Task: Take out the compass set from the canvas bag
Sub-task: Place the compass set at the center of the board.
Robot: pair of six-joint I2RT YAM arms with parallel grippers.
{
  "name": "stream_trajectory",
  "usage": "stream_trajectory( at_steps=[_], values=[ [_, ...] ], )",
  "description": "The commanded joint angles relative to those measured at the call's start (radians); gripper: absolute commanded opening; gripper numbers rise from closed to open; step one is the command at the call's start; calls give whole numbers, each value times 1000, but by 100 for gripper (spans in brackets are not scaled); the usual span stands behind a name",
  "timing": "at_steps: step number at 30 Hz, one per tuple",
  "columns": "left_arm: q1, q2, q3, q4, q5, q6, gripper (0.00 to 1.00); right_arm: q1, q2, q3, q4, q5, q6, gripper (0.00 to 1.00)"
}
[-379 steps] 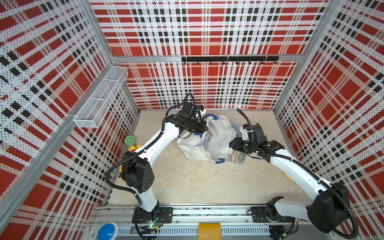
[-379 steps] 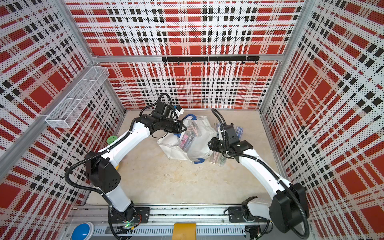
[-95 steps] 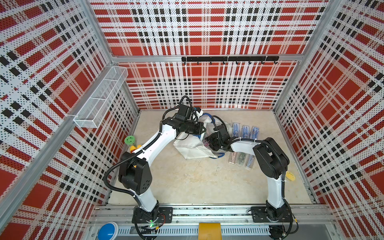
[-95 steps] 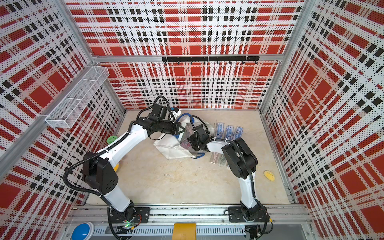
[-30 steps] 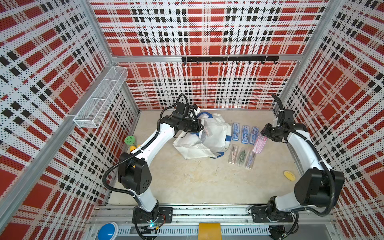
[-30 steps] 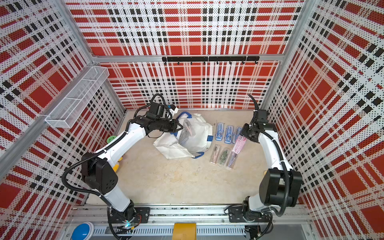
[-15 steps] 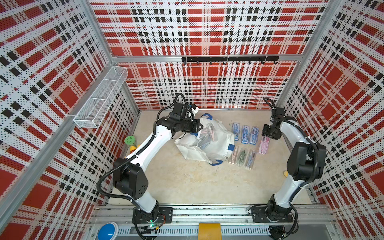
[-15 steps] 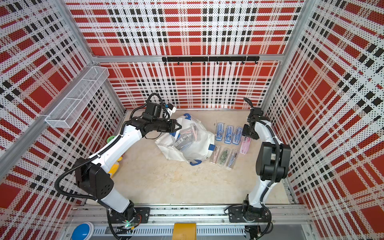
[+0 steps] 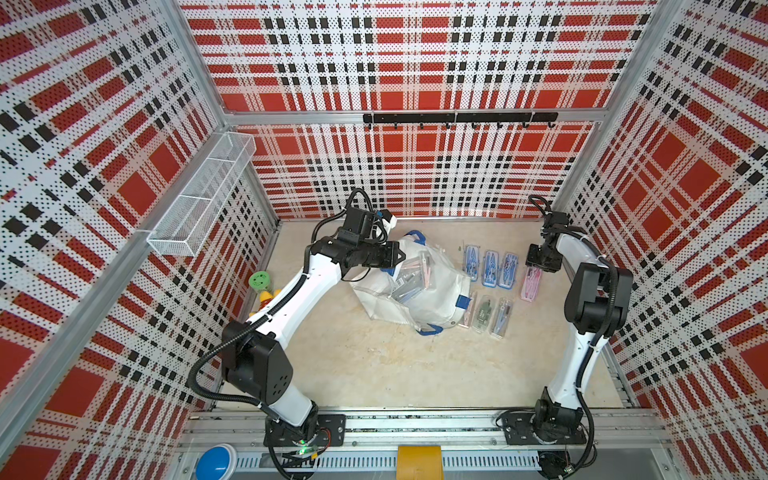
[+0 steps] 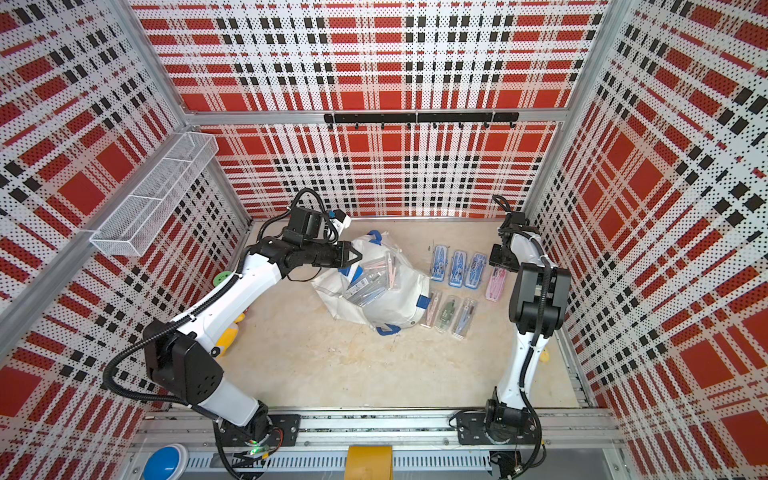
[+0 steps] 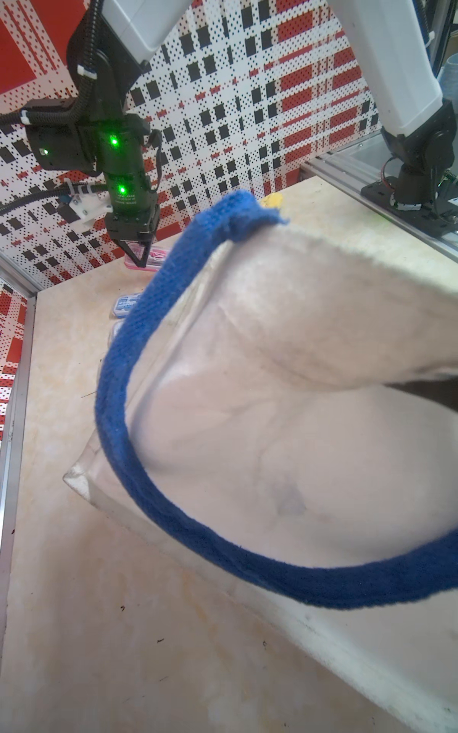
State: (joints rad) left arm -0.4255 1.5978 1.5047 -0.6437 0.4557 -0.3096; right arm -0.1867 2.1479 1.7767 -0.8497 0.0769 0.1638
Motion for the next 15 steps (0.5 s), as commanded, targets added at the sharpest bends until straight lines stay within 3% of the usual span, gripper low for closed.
stream_trajectory(
  at_steps=[1, 5, 15],
  values=[
    [11, -6, 40, 14, -27, 0, 0, 1, 49, 67, -10, -15, -23, 39],
    [13, 5, 55, 3, -38, -1, 0, 1, 98, 120, -22, -24, -21, 41],
    [13, 11, 52, -5, -45, 0, 0, 1, 97, 156, -39, -62, 2, 63]
  ],
)
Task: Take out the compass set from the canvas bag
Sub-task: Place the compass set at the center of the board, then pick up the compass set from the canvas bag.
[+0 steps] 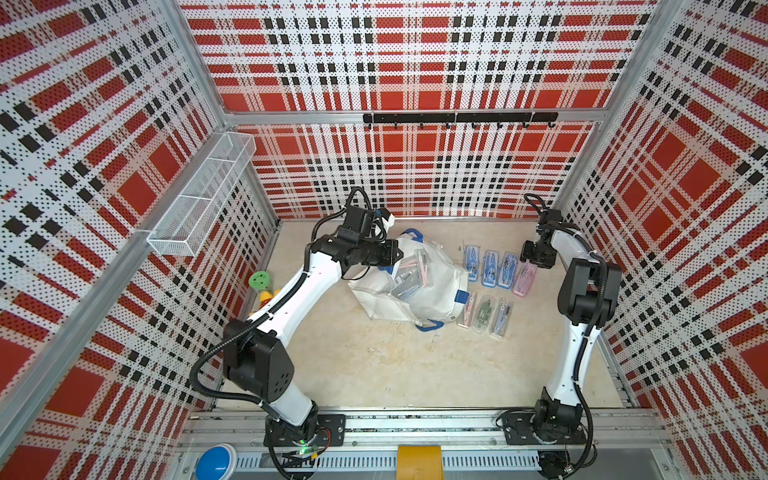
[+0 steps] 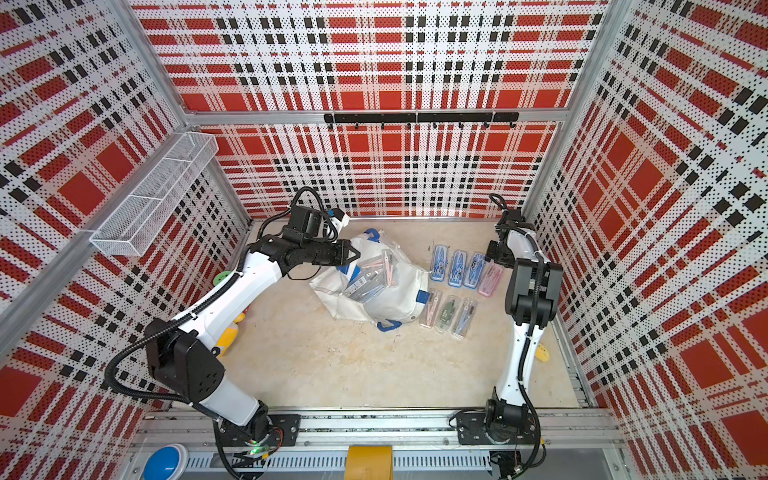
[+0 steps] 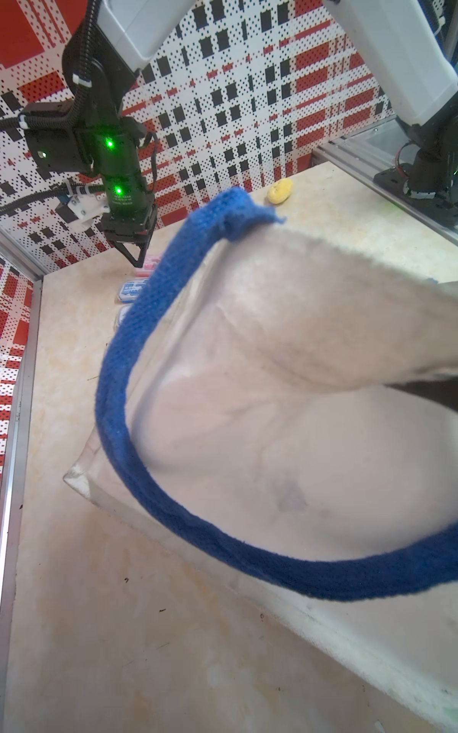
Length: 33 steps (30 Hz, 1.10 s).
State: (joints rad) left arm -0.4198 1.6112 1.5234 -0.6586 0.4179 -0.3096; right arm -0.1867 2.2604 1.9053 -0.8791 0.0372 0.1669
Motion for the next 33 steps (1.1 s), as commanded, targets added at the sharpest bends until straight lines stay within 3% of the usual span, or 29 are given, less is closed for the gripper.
stream_trajectory(
  at_steps=[1, 9, 14, 18, 24, 33],
  values=[
    [8, -1, 34, 10, -9, 0, 0, 1, -32, 18, -7, -29, 7, 64],
    [7, 15, 43, 11, -11, 2, 0, 32, -234, -118, 37, -61, 77, 66],
    [1, 23, 53, 13, -11, 3, 0, 124, -419, -251, 82, -94, 132, 61],
    [-5, 30, 64, 16, -7, 3, 0, 245, -576, -373, 150, -148, 203, 55],
    [-26, 44, 77, 4, -25, 1, 0, 525, -767, -523, 268, -152, 248, 52],
    [-53, 42, 73, -9, -38, 7, 0, 820, -873, -646, 359, -102, 272, 49]
  ],
)
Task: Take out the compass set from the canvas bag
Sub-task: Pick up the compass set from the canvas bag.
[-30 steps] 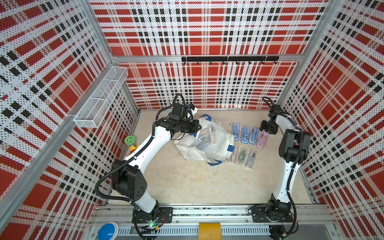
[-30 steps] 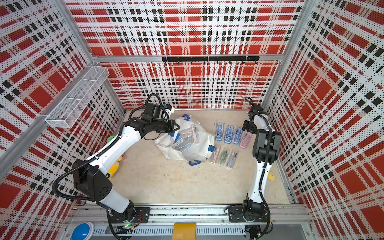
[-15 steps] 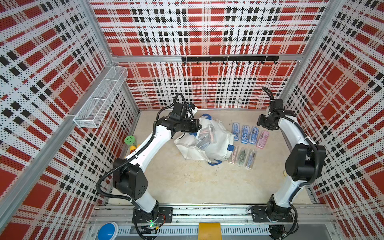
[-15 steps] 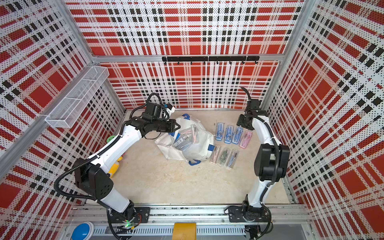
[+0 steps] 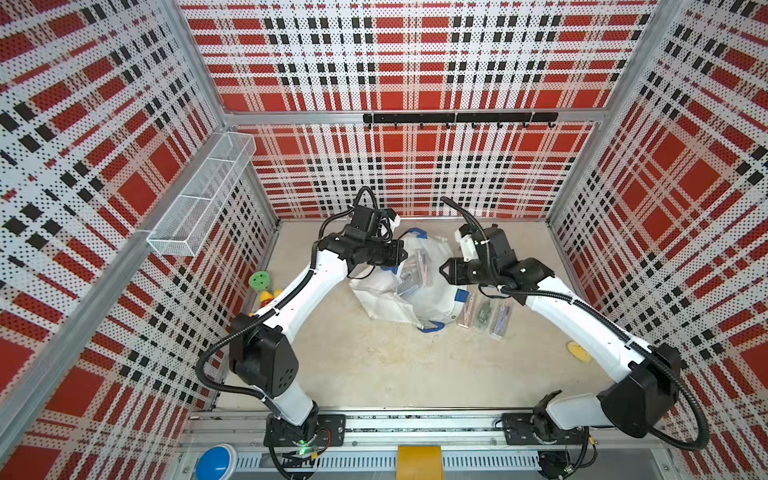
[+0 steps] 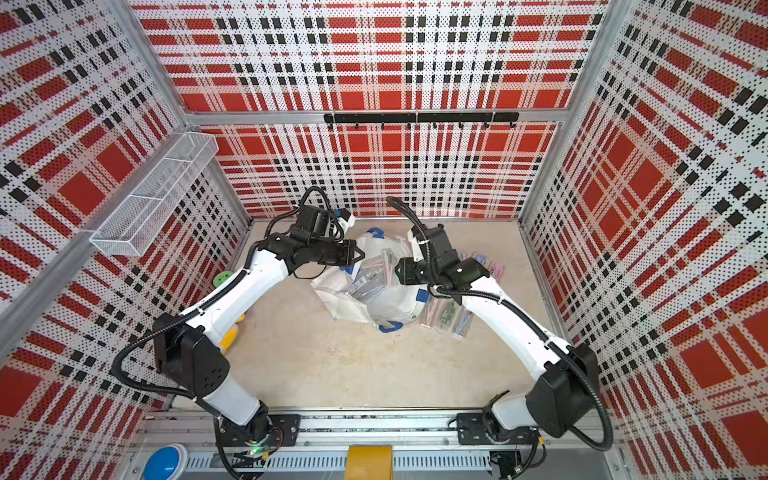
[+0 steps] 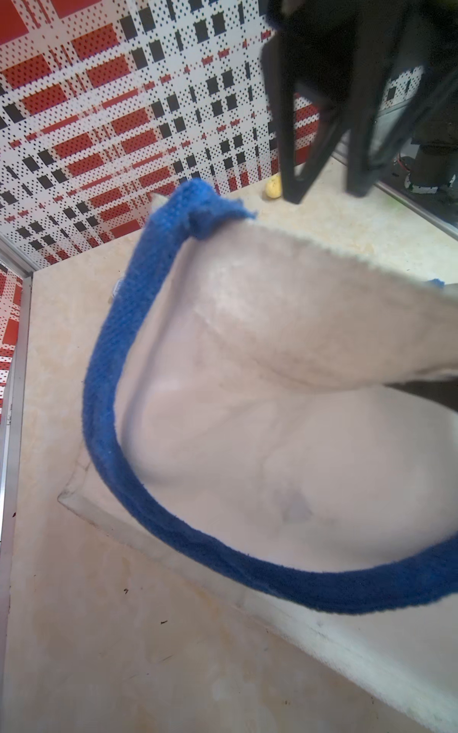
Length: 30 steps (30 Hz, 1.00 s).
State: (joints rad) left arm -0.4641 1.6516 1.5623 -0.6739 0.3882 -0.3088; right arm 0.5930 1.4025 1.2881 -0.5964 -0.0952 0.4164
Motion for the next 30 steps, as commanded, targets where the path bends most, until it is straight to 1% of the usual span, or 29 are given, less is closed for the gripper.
stream_trajectory(
  at_steps=[1, 5, 8, 12, 16, 20, 26, 30],
  values=[
    [-11, 2, 35, 7, -10, 8, 0, 55, -11, -47, 89, 29, 23, 48],
    [-16, 1, 39, 0, -14, 10, 0, 67, 45, -98, 126, 15, 114, 46],
    [-21, -2, 39, -3, -17, 10, 0, 67, 106, -97, 132, 17, 183, 46],
    [-25, -3, 39, -7, -22, 10, 0, 67, 196, -85, 181, -27, 283, 47],
    [-26, 2, 47, -9, -25, 5, 0, 67, 270, -61, 215, -48, 379, 52],
    [-27, 8, 60, -13, -25, 6, 0, 66, 335, -20, 207, -27, 394, 58],
    [-27, 14, 71, -20, -25, 8, 0, 65, 394, 14, 195, 13, 430, 62],
    [-26, 16, 68, -19, -22, 8, 0, 60, 438, 58, 157, 45, 423, 64]
  ],
)
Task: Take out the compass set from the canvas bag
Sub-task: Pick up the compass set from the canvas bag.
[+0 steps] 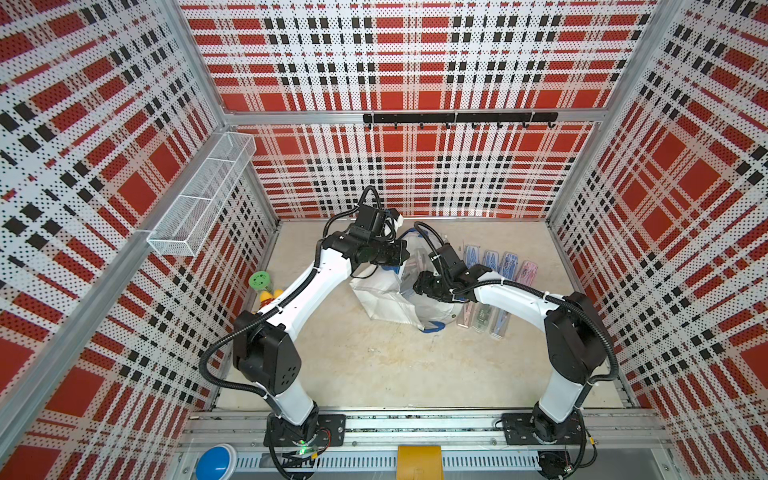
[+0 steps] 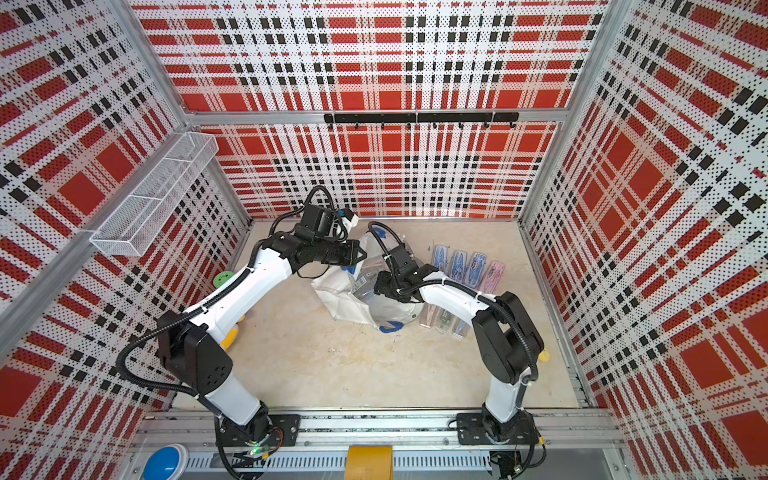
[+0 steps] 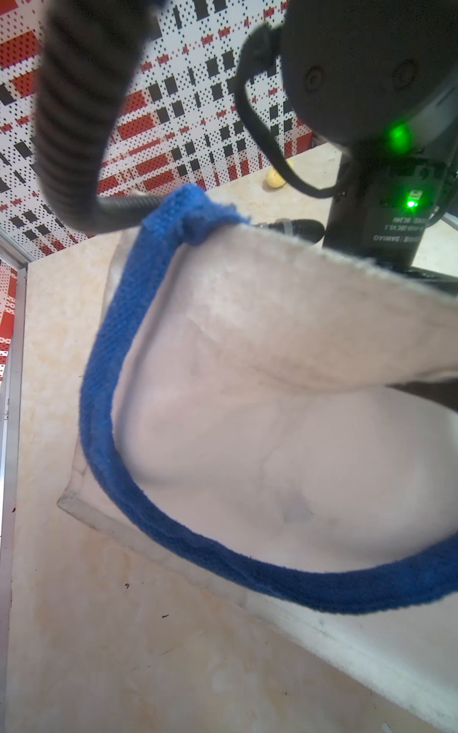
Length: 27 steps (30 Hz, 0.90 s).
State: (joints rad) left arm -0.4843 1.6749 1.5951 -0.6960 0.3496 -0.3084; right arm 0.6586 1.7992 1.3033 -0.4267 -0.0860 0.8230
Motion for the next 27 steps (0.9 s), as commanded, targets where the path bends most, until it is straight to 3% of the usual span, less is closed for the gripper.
stream_trajectory(
  at_steps=[1, 8, 12, 18, 27],
  values=[
    [-7, -6, 34, 3, 18, 8, 0, -7, 51, 52, -22, 46, 14, 65],
    [-6, -4, 30, 9, 28, 9, 0, -28, 101, 86, -28, 108, -47, 67],
    [-2, -7, 28, 2, 33, 11, 0, -33, 143, 99, -3, 34, -79, 64],
    [1, -1, 25, 6, 43, 13, 0, -28, 149, 8, 165, -130, 109, 65],
    [-5, 18, 39, 13, 62, 8, 0, -12, 252, 36, 281, -214, 277, 67]
  ],
)
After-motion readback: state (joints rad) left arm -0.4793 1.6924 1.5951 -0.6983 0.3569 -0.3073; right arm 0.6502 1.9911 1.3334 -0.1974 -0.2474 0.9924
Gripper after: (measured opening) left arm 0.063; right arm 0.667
